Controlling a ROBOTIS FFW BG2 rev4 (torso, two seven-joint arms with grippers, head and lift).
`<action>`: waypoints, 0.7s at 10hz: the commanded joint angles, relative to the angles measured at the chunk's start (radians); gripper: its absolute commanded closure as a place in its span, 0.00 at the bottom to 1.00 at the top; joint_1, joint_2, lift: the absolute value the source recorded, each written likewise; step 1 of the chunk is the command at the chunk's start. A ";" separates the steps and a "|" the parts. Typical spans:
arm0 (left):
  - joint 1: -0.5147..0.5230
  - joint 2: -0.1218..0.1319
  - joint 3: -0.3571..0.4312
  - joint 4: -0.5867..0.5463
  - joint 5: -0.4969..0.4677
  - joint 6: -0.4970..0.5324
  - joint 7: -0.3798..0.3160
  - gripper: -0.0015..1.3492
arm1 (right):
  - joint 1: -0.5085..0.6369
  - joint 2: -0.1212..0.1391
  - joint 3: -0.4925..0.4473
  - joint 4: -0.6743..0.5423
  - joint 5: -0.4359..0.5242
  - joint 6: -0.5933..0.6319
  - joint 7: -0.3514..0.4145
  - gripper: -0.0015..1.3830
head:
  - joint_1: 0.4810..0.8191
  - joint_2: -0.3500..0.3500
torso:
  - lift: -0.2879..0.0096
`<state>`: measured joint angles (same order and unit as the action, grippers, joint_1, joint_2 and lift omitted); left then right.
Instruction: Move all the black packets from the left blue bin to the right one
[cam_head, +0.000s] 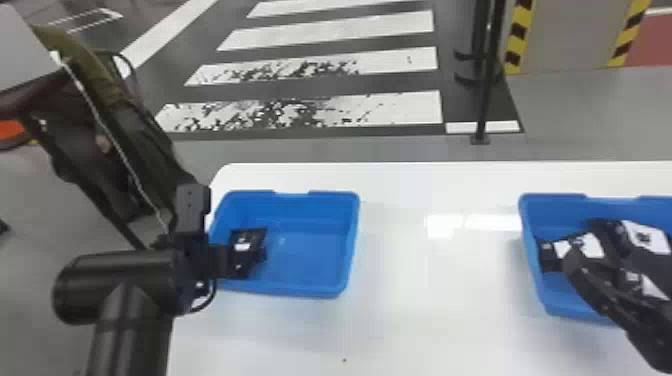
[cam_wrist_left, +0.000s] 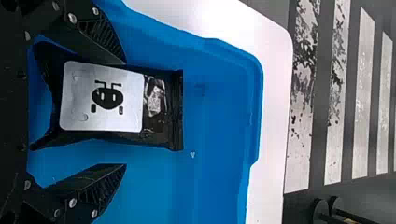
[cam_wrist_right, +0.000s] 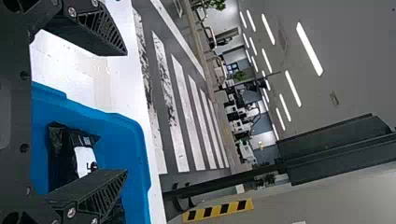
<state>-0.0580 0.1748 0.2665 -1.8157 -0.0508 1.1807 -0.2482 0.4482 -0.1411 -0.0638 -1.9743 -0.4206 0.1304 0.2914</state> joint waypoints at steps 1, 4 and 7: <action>-0.035 0.005 -0.025 0.040 -0.005 0.027 -0.002 0.38 | -0.004 0.000 0.000 0.005 -0.008 0.002 0.000 0.10 | 0.63 0.82 | 0.50; -0.033 0.006 -0.049 0.042 -0.041 0.019 -0.019 0.90 | -0.002 0.000 -0.002 0.007 -0.028 0.002 0.002 0.11 | 0.63 0.80 | 0.50; 0.053 0.006 -0.039 -0.102 -0.013 -0.022 -0.048 0.90 | -0.002 0.000 -0.002 0.005 -0.034 0.005 0.002 0.11 | 0.63 0.79 | 0.50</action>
<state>-0.0323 0.1815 0.2222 -1.8754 -0.0784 1.1673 -0.2955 0.4466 -0.1411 -0.0658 -1.9672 -0.4538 0.1348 0.2930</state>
